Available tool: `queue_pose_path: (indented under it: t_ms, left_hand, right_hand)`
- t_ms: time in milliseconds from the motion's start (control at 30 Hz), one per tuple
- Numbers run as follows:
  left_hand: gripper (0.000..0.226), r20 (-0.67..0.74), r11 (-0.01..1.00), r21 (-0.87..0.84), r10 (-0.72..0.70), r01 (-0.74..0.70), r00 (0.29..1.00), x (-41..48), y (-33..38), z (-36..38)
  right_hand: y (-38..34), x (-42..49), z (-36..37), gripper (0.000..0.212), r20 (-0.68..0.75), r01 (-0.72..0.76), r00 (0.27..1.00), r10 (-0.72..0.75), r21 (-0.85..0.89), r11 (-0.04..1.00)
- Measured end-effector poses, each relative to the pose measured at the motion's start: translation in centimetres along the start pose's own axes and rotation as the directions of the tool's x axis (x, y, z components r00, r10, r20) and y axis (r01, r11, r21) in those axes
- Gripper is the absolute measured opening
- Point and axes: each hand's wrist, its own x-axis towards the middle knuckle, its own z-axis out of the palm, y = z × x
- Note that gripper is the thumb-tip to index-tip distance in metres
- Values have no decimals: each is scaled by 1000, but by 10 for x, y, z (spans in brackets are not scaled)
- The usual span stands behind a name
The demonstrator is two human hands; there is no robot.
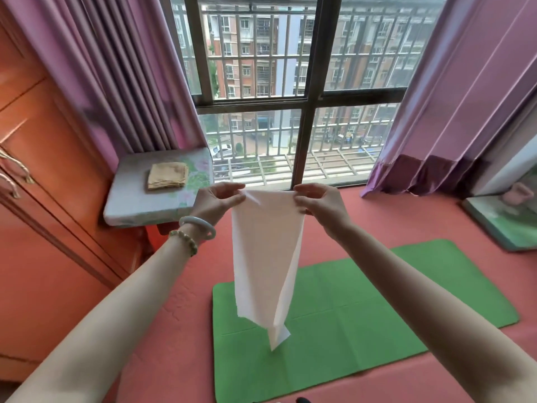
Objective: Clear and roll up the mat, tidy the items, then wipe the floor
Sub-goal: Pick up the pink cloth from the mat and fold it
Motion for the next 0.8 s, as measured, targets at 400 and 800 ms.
queue_pose_path:
  t_ms: [400,800]
  left_hand:
    - [13,-29,946,-143,-297,290,954,9,25,10]
    - [31,443,377,-319,-752,869,489,-14,-33,20]
  right_hand:
    - [-24,6,7,12,-93,-39,995,47,92,995]
    - [27,2,14,48,8,-583,800,600,241,776]
